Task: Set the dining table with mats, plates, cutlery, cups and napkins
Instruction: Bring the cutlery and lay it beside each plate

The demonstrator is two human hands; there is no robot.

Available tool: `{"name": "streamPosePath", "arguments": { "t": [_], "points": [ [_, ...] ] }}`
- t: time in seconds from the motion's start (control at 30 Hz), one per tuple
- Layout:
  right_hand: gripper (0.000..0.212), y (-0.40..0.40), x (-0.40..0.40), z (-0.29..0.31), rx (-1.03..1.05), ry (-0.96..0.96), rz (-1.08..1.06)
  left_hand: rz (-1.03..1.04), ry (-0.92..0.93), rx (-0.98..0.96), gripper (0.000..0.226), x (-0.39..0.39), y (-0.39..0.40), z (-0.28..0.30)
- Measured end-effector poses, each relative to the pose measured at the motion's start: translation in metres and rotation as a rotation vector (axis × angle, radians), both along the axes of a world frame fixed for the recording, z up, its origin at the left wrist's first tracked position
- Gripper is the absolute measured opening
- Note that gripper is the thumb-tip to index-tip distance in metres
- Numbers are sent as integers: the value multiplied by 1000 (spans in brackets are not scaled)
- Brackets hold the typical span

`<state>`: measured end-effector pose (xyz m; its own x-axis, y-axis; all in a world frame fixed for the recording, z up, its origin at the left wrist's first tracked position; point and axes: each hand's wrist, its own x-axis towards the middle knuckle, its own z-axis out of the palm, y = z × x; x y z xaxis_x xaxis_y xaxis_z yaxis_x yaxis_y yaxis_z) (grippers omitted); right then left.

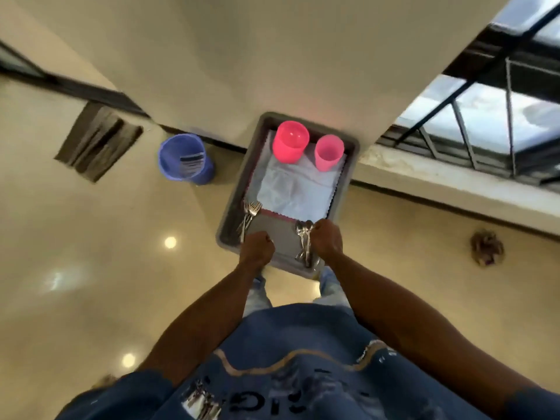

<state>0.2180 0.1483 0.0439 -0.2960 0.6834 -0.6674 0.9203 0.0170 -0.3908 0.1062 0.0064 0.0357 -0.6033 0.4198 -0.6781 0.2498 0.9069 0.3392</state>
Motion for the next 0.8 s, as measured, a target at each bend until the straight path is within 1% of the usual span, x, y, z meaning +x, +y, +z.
{"name": "streamPosePath", "arguments": {
  "t": [0.07,0.13,0.2,0.27,0.43,0.53,0.6,0.67,0.7,0.8],
  "points": [
    [25,-16,-4,0,10,6,-78,-90,-22,-3,17,-6,-4,-2],
    [21,-34,-7,-7,-10,-8,-151,-196,-43,19,15,-19,-4,-10],
    [18,-52,-4,-14,-42,-61,-175,-282,-44,15,16,-28,-5,-18],
    [18,-66,0,-20,-76,-99,-242,-324,-55,29,17,-37,-5,-23],
    [23,-76,-1,-45,-66,-118,-392,-439,-87,17,18,-48,1,-45],
    [22,-72,-9,-71,-43,-91,-421,-476,-79,28,18,-47,5,-63],
    [23,-69,-13,-91,-45,-109,-432,-484,-70,54,19,-46,7,-75],
    [29,-70,-18,-111,-51,-145,-375,-469,-65,63,21,-46,9,-89],
    [36,-71,-20,-118,-47,-180,-332,-457,-64,68,20,-47,9,-95],
    [56,-72,-25,-140,-31,-283,-340,-435,-68,91,19,-49,6,-114]
  ]
}}
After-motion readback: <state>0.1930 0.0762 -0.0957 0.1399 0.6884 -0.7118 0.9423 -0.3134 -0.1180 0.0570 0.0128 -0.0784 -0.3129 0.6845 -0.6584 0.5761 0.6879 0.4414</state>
